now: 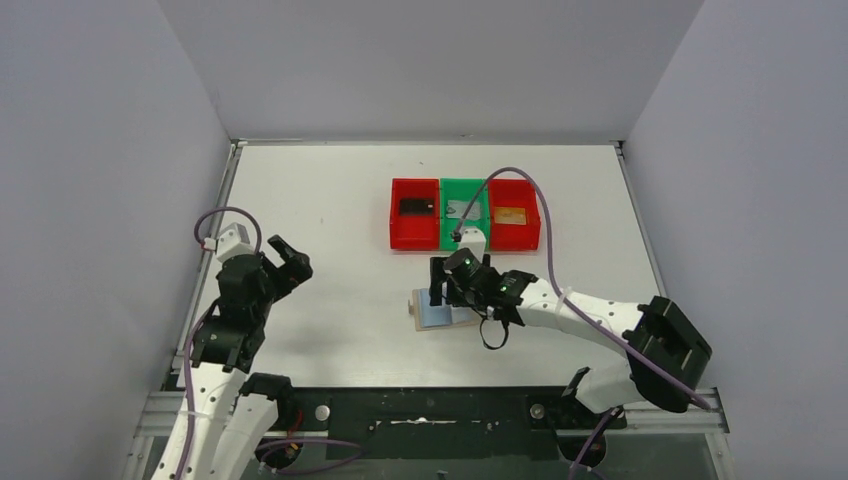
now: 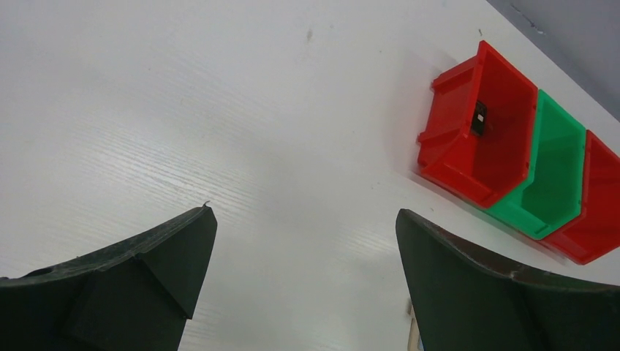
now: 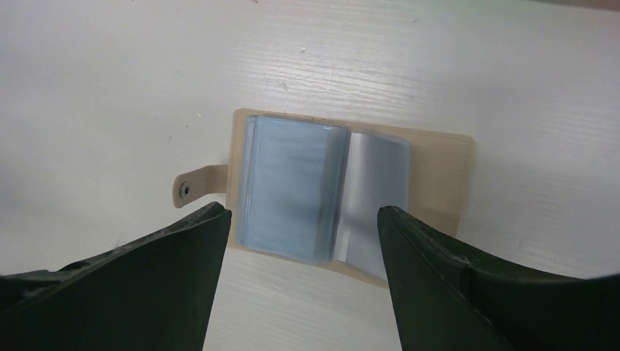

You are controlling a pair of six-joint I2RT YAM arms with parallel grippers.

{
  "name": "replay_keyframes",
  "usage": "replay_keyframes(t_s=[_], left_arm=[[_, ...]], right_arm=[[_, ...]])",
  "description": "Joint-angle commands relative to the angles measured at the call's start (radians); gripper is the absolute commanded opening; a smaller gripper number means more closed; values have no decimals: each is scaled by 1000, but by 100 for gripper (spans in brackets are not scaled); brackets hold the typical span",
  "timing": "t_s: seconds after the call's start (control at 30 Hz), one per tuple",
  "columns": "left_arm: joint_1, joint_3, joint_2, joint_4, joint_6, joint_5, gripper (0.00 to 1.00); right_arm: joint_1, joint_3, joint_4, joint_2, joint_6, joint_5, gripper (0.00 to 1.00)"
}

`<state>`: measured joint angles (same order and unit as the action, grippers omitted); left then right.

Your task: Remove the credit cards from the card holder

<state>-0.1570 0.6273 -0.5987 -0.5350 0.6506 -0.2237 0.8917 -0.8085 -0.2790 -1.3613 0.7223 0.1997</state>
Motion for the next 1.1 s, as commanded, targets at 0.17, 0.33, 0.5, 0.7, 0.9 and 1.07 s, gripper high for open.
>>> replay_keyframes(t_s=[0.17,0.33,0.5,0.7,0.9,1.07], left_arm=[[4,6,59,33,9,-10,97],[4,8,48,34,4,3,97],[4,11,46,32,3,6,97],[4,8,53,33,1,-1,97],[4,8,62,32,1,6,97],[3,2,64,36,1,2,97]], right_arm=[[95,-95,0,-156,55,99,74],[100,-100,18,-202,57,80,72],[108,-120,8,-248,40,81,72],[117,-151,-43,-315,44,105,67],[125,-128,-29,-325,42,110,53],[125,-100,5,-292,54,107,43]])
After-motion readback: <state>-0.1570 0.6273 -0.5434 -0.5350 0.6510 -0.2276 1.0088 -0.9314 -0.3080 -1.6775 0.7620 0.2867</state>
